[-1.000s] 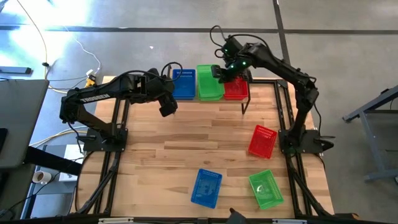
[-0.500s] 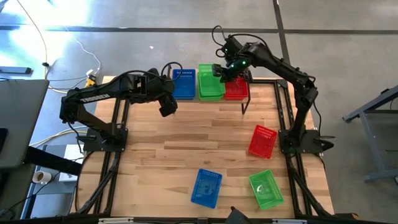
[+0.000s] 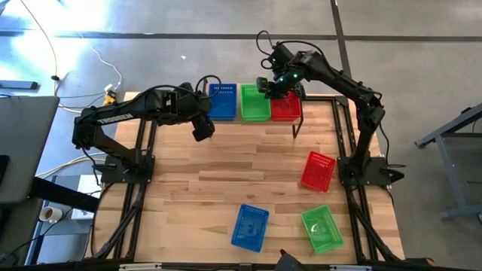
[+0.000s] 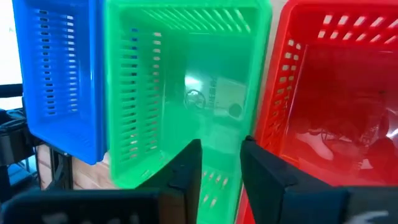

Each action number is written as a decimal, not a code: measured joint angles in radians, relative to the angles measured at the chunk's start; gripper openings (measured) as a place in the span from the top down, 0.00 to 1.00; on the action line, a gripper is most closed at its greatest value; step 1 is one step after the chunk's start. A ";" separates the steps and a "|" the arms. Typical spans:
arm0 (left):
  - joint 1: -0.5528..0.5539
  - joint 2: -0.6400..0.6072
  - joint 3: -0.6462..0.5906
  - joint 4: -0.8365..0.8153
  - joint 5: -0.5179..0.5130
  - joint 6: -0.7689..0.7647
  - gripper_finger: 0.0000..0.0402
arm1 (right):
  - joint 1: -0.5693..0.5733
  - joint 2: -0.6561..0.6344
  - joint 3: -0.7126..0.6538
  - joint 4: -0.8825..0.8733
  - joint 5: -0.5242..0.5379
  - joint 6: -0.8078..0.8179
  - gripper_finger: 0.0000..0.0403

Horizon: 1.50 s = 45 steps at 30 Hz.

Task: Stack baskets on shelf by color
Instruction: Stack the top green bin on top of the other green bin on the shelf, then stack the red bin on top of the other red bins on the shelf

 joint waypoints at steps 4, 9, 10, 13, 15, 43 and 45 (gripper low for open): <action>0.000 0.000 0.000 0.000 0.000 0.000 0.51 | 0.001 0.000 0.053 -0.006 0.022 -0.031 0.73; 0.000 0.000 0.000 0.000 0.000 -0.001 0.51 | 0.012 -0.001 0.159 -0.100 0.059 -0.103 0.75; 0.000 0.000 0.000 0.000 0.000 -0.001 0.51 | 0.019 -0.001 0.181 -0.131 0.073 -0.131 0.75; 0.000 0.000 0.000 -0.001 0.000 -0.003 0.51 | 0.049 -0.001 0.237 -0.224 0.100 -0.233 0.76; 0.000 0.000 0.000 -0.001 0.000 -0.012 0.51 | 0.074 -0.002 0.259 -0.273 0.100 -0.299 0.77; -0.025 0.000 0.000 -0.065 0.198 -0.132 0.51 | 0.467 -0.162 -0.004 -0.364 0.493 -0.373 0.77; -0.036 0.000 0.000 -0.065 0.198 -0.141 0.51 | 0.478 -0.207 -0.066 -0.358 0.495 -0.325 0.77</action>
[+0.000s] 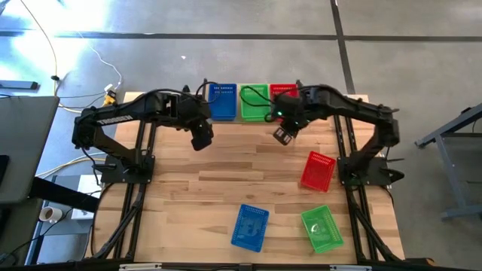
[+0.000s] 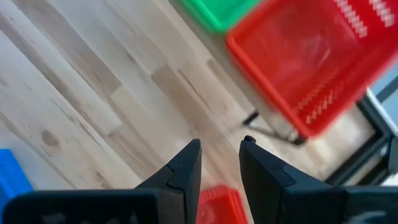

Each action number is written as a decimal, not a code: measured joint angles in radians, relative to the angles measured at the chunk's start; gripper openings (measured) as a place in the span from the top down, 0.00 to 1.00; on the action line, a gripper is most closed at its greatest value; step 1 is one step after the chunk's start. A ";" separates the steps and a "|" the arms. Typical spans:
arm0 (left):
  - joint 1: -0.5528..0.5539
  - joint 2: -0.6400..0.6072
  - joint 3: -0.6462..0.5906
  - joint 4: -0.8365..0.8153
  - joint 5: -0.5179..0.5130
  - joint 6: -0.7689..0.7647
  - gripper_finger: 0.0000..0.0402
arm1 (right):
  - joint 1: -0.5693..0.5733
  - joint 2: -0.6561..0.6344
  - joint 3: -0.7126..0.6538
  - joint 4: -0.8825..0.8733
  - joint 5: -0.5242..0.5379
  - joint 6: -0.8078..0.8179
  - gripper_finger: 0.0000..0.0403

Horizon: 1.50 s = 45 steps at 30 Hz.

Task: Stack baskets on shelf by color
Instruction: Stack the red bin on top of the other red bins on the shelf

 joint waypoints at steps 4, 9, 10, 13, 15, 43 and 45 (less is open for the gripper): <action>-0.029 0.000 0.000 0.000 0.000 -0.039 0.51 | 0.025 -0.091 -0.119 0.012 -0.001 0.083 0.77; -0.064 0.000 0.000 0.003 0.000 -0.093 0.51 | 0.057 -0.209 -0.256 0.037 -0.014 0.167 0.77; -0.070 0.000 0.000 0.003 0.000 -0.110 0.51 | 0.063 -0.231 -0.282 0.043 -0.023 0.176 0.77; -0.089 0.000 0.000 0.003 0.000 -0.171 0.51 | 0.082 -0.300 -0.360 0.073 -0.054 0.209 0.77; -0.102 0.000 0.000 0.003 0.000 -0.220 0.51 | 0.097 -0.343 -0.411 0.092 -0.070 0.228 0.77; -0.151 0.000 0.000 0.004 -0.004 -0.385 0.51 | 0.431 -0.449 -0.791 0.294 -0.235 0.475 0.70; -0.151 0.000 0.000 0.004 -0.004 -0.386 0.51 | 0.460 -0.449 -0.823 0.305 -0.235 0.489 0.67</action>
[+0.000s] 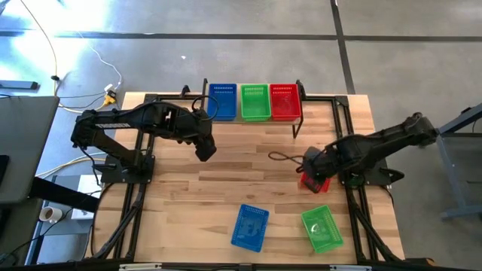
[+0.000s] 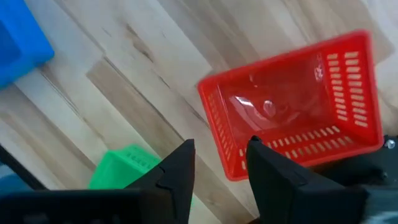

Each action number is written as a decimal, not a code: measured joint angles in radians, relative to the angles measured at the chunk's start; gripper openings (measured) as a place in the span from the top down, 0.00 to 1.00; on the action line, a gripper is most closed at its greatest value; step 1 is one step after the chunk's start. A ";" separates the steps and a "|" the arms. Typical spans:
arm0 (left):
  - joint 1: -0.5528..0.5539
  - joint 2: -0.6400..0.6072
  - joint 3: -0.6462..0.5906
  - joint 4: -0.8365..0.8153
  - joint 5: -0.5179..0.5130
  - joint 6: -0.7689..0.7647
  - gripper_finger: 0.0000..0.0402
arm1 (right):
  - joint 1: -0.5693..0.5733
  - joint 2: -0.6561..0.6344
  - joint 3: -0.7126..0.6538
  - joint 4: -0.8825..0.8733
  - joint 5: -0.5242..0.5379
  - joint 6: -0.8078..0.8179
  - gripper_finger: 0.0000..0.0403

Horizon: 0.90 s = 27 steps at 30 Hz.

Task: Stack baskets on shelf by color
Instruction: Stack the red bin on top of the other red bins on the shelf

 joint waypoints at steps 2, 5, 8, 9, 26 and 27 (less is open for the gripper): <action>0.000 0.000 0.000 0.000 0.000 0.000 0.51 | 0.033 0.000 -0.037 0.030 0.000 0.017 0.65; 0.000 0.000 0.000 0.000 0.000 0.001 0.51 | 0.071 0.000 -0.091 0.078 0.006 0.028 0.64; 0.000 0.000 0.000 0.000 0.000 0.000 0.51 | 0.098 0.000 -0.141 0.103 0.012 0.044 0.64; 0.000 0.000 0.000 0.000 0.000 -0.001 0.51 | 0.105 0.000 -0.157 0.119 0.012 0.047 0.64; 0.000 0.001 0.000 0.001 -0.002 -0.002 0.51 | 0.139 0.000 -0.385 0.363 -0.011 0.085 0.64; 0.000 0.001 0.000 0.001 -0.006 -0.001 0.51 | 0.139 0.001 -0.395 0.367 -0.013 0.090 0.64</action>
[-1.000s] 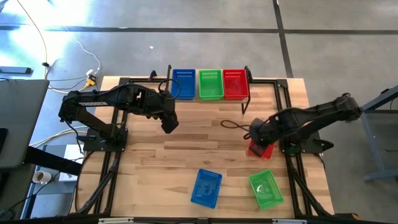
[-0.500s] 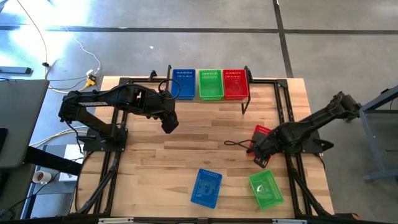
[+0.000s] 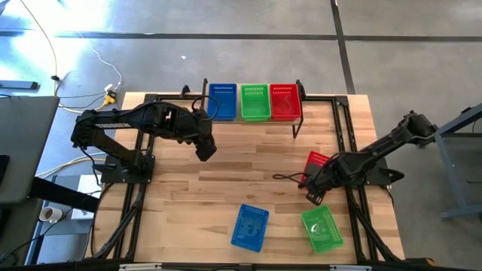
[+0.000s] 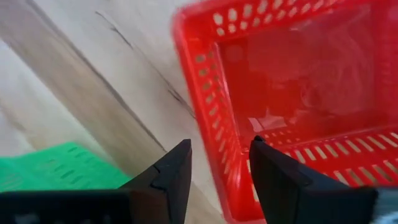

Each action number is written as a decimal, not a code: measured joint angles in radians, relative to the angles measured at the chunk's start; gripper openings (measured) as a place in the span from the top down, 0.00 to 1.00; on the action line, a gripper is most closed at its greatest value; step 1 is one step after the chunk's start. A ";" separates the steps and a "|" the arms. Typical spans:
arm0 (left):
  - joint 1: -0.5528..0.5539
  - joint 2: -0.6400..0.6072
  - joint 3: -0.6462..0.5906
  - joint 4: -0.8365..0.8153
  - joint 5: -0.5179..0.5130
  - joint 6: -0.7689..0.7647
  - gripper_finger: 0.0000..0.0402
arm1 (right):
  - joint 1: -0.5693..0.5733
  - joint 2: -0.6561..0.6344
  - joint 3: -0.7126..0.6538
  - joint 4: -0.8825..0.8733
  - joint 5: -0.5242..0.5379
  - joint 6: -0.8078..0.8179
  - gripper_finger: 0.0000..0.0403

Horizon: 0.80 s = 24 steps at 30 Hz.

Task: Stack baskets on shelf by color
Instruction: Stack the red bin on top of the other red bins on the shelf

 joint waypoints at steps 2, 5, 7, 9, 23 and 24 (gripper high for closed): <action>0.000 0.000 0.000 0.000 -0.012 0.002 0.51 | 0.000 0.000 -0.011 0.007 0.000 0.016 0.66; 0.000 0.000 0.000 0.000 -0.018 0.003 0.51 | 0.000 0.000 -0.015 0.012 -0.007 0.016 0.73; 0.000 0.000 0.000 0.000 -0.020 0.003 0.51 | -0.004 0.000 -0.015 0.022 -0.017 0.017 0.81; 0.000 0.000 0.000 0.000 -0.021 0.003 0.51 | -0.009 0.000 -0.015 0.022 -0.031 0.015 0.90; 0.001 0.000 0.000 0.000 -0.069 0.017 0.51 | -0.009 0.000 0.108 0.022 -0.001 0.066 0.99; 0.001 0.000 0.000 0.000 -0.070 0.026 0.51 | -0.009 0.000 0.130 0.023 0.016 0.066 0.99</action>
